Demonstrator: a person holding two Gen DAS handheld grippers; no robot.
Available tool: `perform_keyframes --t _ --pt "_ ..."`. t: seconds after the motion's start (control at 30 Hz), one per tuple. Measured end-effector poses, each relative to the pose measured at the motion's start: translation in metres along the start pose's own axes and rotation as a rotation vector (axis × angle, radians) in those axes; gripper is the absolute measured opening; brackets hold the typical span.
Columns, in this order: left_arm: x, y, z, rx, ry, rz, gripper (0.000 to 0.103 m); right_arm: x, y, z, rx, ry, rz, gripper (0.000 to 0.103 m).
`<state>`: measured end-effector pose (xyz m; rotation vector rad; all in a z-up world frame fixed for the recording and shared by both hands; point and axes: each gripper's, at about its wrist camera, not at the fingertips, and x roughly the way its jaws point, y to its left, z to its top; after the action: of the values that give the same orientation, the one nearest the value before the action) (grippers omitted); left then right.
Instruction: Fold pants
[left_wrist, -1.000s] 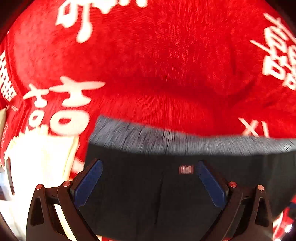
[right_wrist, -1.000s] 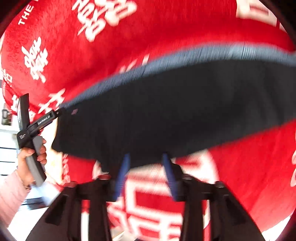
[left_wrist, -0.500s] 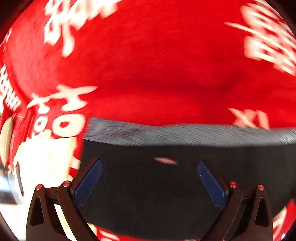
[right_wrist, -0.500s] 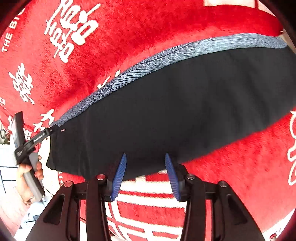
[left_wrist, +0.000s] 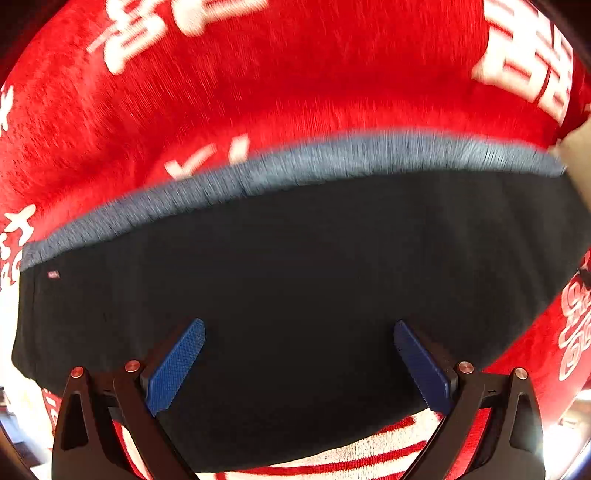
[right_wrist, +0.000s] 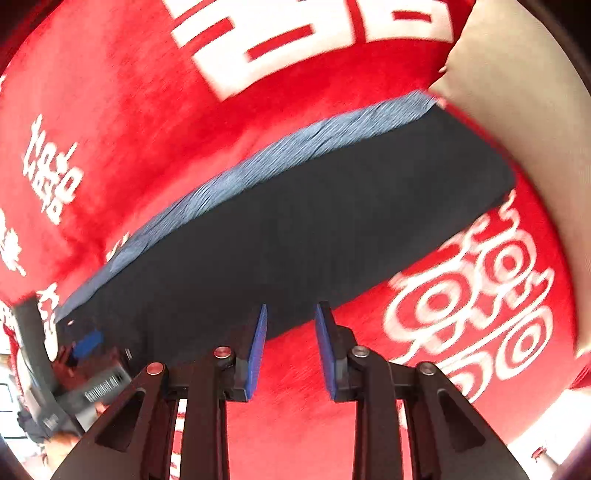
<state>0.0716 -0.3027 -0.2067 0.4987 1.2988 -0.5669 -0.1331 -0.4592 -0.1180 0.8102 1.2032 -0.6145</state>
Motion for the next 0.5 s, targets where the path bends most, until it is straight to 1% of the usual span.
perform_keyframes --t 0.03,0.13,0.2,0.27,0.3,0.4,0.47,0.5 --pt "0.000 0.001 -0.002 -0.023 -0.019 -0.005 0.103 -0.001 -0.004 0.007 -0.002 -0.008 0.001 0.030" --pt "0.002 0.006 -0.005 -0.073 -0.020 -0.017 0.103 0.004 -0.008 0.038 -0.026 -0.046 0.047 0.030" --pt "0.004 0.004 -0.005 -0.078 -0.025 0.005 0.103 0.015 0.001 0.058 -0.057 -0.062 0.080 0.030" --pt "0.004 0.000 -0.005 -0.083 -0.031 0.022 0.103 0.034 0.016 0.076 -0.089 -0.063 0.114 0.030" --pt "0.004 -0.001 -0.006 -0.089 -0.031 0.027 0.103 0.041 0.017 0.083 -0.096 -0.056 0.114 0.030" --pt "0.002 -0.011 -0.007 -0.108 -0.027 0.032 0.103 0.061 0.003 0.102 -0.085 -0.031 0.061 0.030" --pt "0.002 -0.012 -0.009 -0.111 -0.034 0.036 0.103 0.063 -0.021 0.115 -0.037 -0.052 0.019 0.029" --pt "0.002 -0.012 -0.010 -0.110 -0.039 0.038 0.103 0.060 -0.038 0.123 -0.004 -0.078 -0.027 0.029"
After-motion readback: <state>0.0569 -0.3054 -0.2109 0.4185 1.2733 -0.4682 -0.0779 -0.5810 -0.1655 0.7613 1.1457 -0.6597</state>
